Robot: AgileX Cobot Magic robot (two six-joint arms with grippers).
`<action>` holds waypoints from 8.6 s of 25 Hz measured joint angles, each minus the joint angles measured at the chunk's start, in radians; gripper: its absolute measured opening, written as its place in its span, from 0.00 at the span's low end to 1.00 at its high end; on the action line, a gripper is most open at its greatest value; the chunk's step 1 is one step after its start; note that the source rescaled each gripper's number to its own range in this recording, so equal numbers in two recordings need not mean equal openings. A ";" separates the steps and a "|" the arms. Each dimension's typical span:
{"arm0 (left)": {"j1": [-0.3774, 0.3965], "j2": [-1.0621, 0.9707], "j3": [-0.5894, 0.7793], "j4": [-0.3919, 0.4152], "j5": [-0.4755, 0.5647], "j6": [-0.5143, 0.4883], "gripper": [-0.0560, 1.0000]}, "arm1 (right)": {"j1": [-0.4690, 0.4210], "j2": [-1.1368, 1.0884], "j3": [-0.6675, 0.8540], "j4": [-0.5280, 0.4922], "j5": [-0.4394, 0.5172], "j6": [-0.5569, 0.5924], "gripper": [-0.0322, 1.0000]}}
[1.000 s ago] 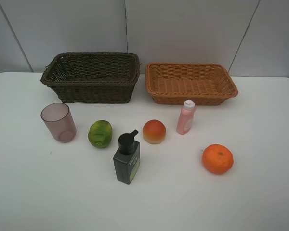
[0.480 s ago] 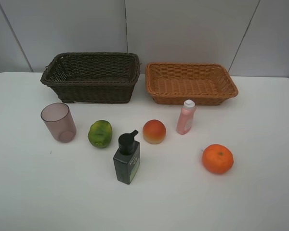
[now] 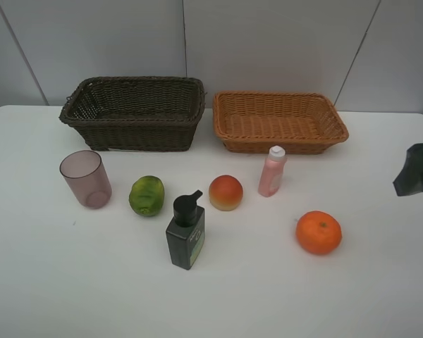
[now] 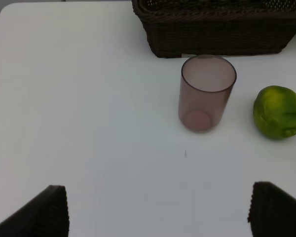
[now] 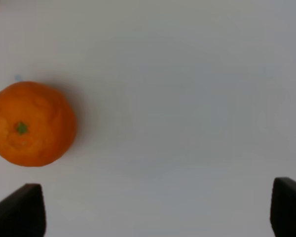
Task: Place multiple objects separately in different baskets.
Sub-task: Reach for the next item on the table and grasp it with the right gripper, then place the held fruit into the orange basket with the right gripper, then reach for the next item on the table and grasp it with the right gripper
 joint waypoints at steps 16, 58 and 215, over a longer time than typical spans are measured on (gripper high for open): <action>0.000 0.000 0.000 0.000 0.000 0.000 0.95 | 0.098 0.275 -0.017 0.002 -0.156 0.216 0.98; 0.000 0.000 0.000 0.000 0.000 0.000 0.95 | 0.238 0.686 -0.079 0.108 -0.308 0.311 0.98; 0.000 0.000 0.000 0.000 0.000 0.000 0.95 | 0.353 0.833 -0.563 -0.052 -0.120 0.699 1.00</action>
